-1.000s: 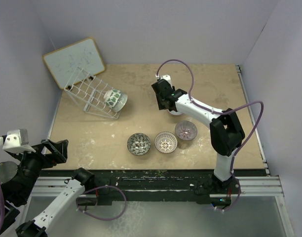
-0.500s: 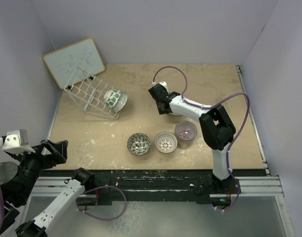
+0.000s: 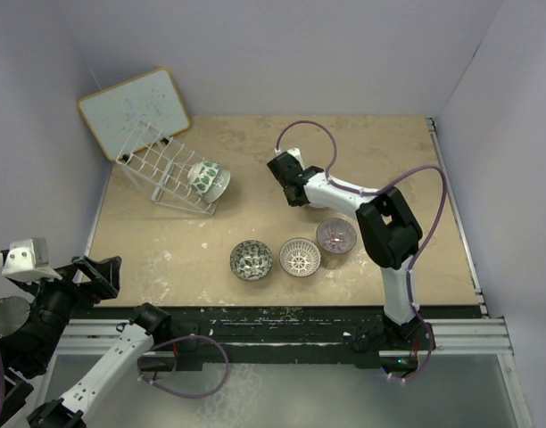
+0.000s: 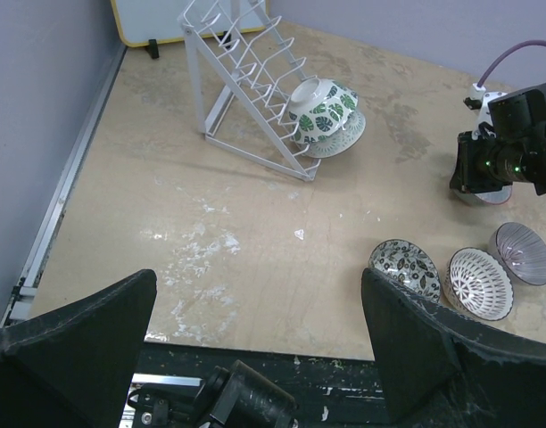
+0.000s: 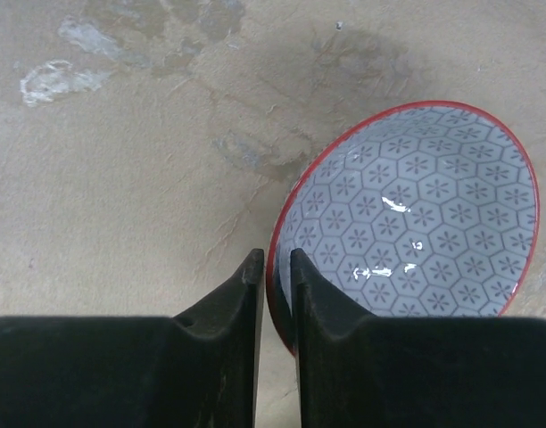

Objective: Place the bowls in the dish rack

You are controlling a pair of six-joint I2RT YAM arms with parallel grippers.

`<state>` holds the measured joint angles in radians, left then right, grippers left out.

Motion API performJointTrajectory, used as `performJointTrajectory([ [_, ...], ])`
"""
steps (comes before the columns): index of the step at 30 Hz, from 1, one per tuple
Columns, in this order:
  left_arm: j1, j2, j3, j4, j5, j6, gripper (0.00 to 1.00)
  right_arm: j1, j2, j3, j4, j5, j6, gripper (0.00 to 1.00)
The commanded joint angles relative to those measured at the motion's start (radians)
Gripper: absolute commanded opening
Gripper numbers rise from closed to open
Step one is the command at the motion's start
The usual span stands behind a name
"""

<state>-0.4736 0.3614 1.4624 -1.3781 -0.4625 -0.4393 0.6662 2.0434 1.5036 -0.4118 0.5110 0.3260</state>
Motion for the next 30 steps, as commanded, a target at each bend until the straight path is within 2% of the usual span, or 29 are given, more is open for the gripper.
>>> performJointTrajectory([
  [1, -0.006, -0.008, 0.02, 0.007, -0.018, -0.019, 0.99, -0.004, 0.005, 0.048, 0.002, 0.032, -0.015, 0.15],
  [4, -0.007, -0.01, 0.022, 0.007, -0.021, -0.02, 0.99, -0.004, -0.013, 0.052, 0.0, 0.038, -0.015, 0.01],
  [9, -0.007, -0.004, 0.027, 0.01, -0.022, -0.016, 0.99, -0.004, -0.104, 0.059, 0.036, -0.02, -0.023, 0.0],
  [13, -0.008, 0.004, 0.029, 0.02, -0.019, -0.013, 0.99, -0.004, -0.229, 0.055, 0.18, -0.246, -0.016, 0.0],
  [18, -0.01, 0.019, 0.049, 0.02, -0.014, -0.01, 0.99, -0.004, -0.33, 0.046, 0.434, -0.597, 0.083, 0.0],
  [21, -0.01, 0.026, 0.059, 0.023, -0.014, -0.009, 0.99, -0.004, -0.34, 0.039, 0.653, -0.819, 0.206, 0.0],
  [24, -0.01, 0.036, 0.063, 0.028, -0.009, -0.007, 0.99, -0.001, -0.31, 0.039, 0.891, -0.973, 0.357, 0.0],
  [30, -0.01, 0.053, 0.076, 0.033, 0.001, 0.0, 0.99, 0.009, -0.147, 0.042, 1.496, -1.127, 0.795, 0.0],
])
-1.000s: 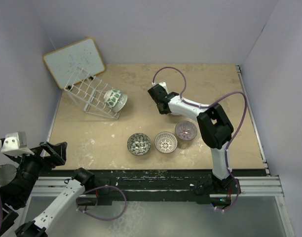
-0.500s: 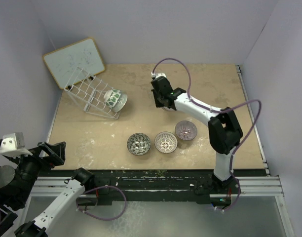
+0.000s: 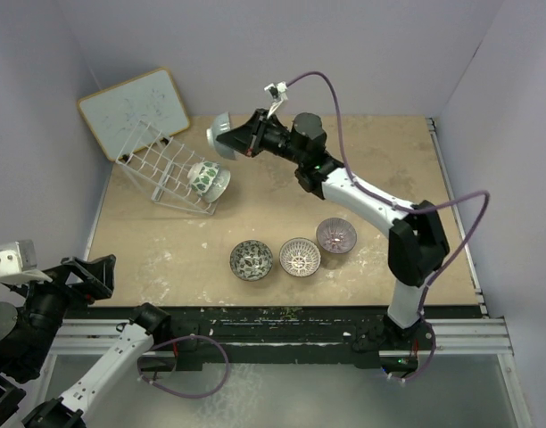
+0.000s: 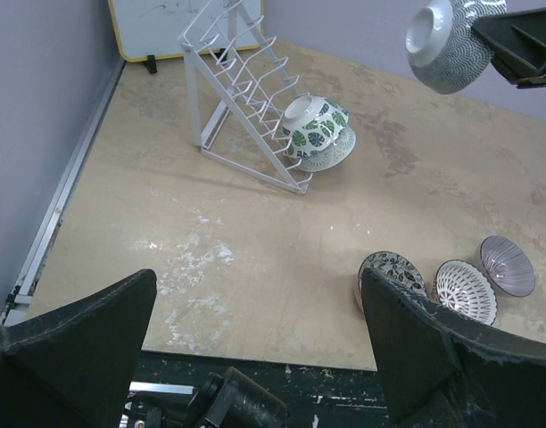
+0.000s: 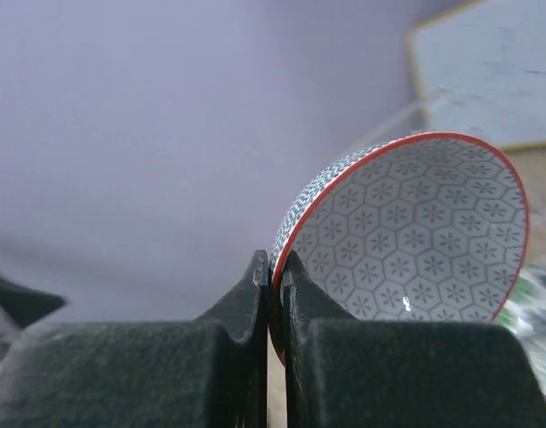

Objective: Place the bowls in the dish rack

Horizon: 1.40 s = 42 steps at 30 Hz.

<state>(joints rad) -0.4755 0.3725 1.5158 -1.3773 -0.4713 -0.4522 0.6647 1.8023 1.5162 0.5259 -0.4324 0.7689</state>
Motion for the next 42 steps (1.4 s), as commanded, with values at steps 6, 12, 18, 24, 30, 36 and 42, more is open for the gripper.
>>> performJointTrajectory([
  [6, -0.008, 0.045, 0.024, 0.037, 0.016, 0.016, 0.99, 0.046, 0.311, 0.158, 0.886, -0.144, 0.613, 0.0],
  [12, -0.008, 0.039, 0.023, 0.029, 0.013, 0.014, 0.99, 0.058, 0.471, 0.228, 1.051, -0.024, 0.752, 0.0],
  [18, -0.008, 0.036, 0.018, 0.023, 0.007, 0.016, 0.99, 0.063, 0.598, 0.296, 1.141, 0.044, 0.878, 0.0],
  [24, -0.008, 0.032, 0.009, 0.024, 0.0, 0.017, 0.99, 0.082, 0.638, 0.291, 1.13, 0.089, 0.895, 0.0],
  [30, -0.011, 0.027, 0.012, 0.022, -0.002, 0.02, 0.99, 0.09, 0.67, 0.299, 1.115, 0.112, 0.929, 0.0],
  [36, -0.012, 0.021, 0.016, 0.014, -0.006, 0.019, 0.99, 0.102, 0.696, 0.299, 1.071, 0.136, 0.957, 0.0],
  [42, -0.017, 0.022, 0.027, 0.003, -0.016, 0.018, 0.99, 0.103, 0.702, 0.279, 1.041, 0.157, 0.971, 0.0],
])
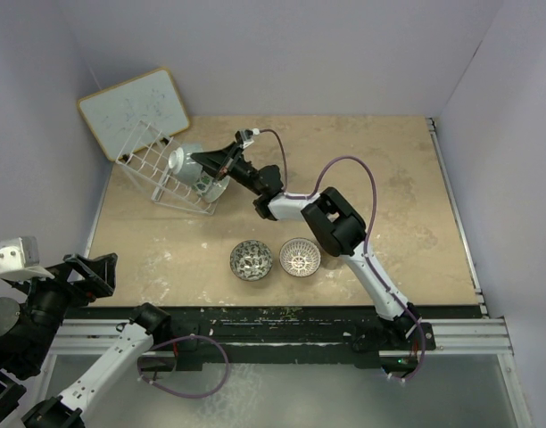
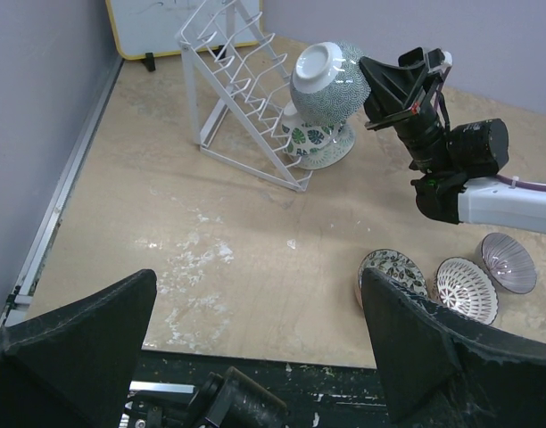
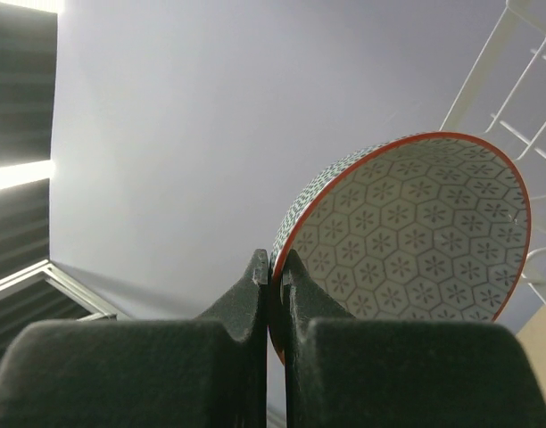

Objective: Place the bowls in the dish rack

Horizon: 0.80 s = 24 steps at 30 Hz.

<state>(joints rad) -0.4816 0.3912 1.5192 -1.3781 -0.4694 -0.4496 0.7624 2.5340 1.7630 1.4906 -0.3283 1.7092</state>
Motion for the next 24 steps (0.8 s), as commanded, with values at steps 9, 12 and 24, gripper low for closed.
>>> performJointTrajectory([
  [9, -0.021, -0.003, 0.024, -0.002, -0.029, 0.012, 0.99, 0.007, -0.021, 0.011, 0.031, 0.064, 0.041, 0.05],
  [12, -0.024, -0.007, 0.025, -0.009, -0.034, 0.008, 0.99, 0.007, -0.005, 0.024, 0.021, 0.065, 0.045, 0.05],
  [24, -0.036, -0.017, 0.03, -0.03, -0.051, -0.005, 0.99, 0.007, 0.039, 0.047, -0.012, 0.076, 0.057, 0.05],
])
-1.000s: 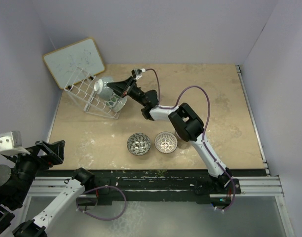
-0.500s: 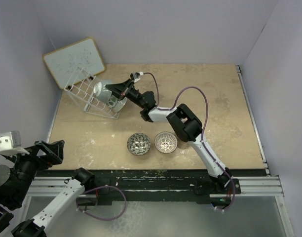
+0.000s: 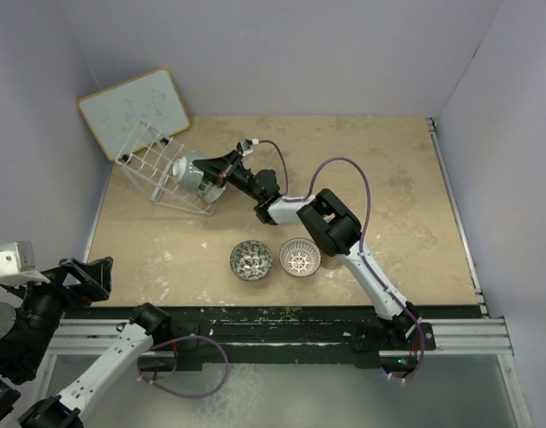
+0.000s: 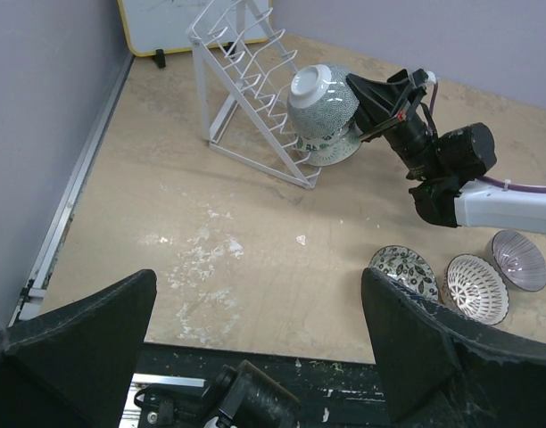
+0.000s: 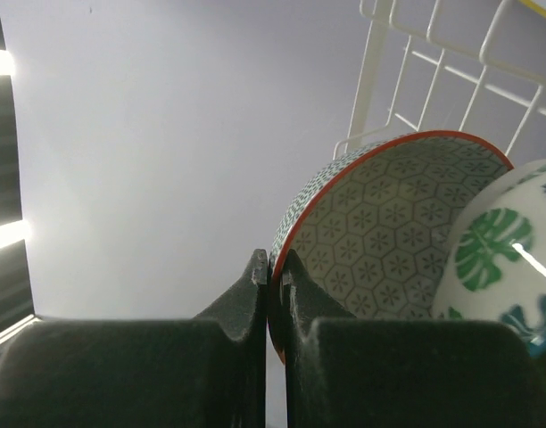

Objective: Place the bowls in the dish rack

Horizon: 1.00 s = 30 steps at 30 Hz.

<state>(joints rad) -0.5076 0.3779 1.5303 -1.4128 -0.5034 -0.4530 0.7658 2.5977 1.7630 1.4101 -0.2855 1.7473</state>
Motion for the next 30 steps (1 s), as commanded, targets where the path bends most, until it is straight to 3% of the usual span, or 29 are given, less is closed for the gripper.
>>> performJointTrajectory([
  [1, -0.011, -0.004, 0.02, 0.005, -0.019, -0.002, 0.99, 0.004, -0.023, 0.048, 0.069, 0.032, 0.018, 0.05],
  [16, -0.015, -0.008, 0.025, -0.008, -0.027, -0.012, 0.99, -0.002, 0.016, 0.098, 0.013, 0.056, 0.021, 0.15],
  [21, -0.017, -0.006, 0.025, -0.008, -0.029, -0.011, 0.99, -0.002, 0.015, 0.082, 0.012, 0.079, 0.036, 0.31],
  [30, -0.023, -0.005, 0.021, -0.005, -0.032, -0.015, 0.99, -0.002, -0.057, -0.027, -0.026, 0.114, 0.023, 0.37],
])
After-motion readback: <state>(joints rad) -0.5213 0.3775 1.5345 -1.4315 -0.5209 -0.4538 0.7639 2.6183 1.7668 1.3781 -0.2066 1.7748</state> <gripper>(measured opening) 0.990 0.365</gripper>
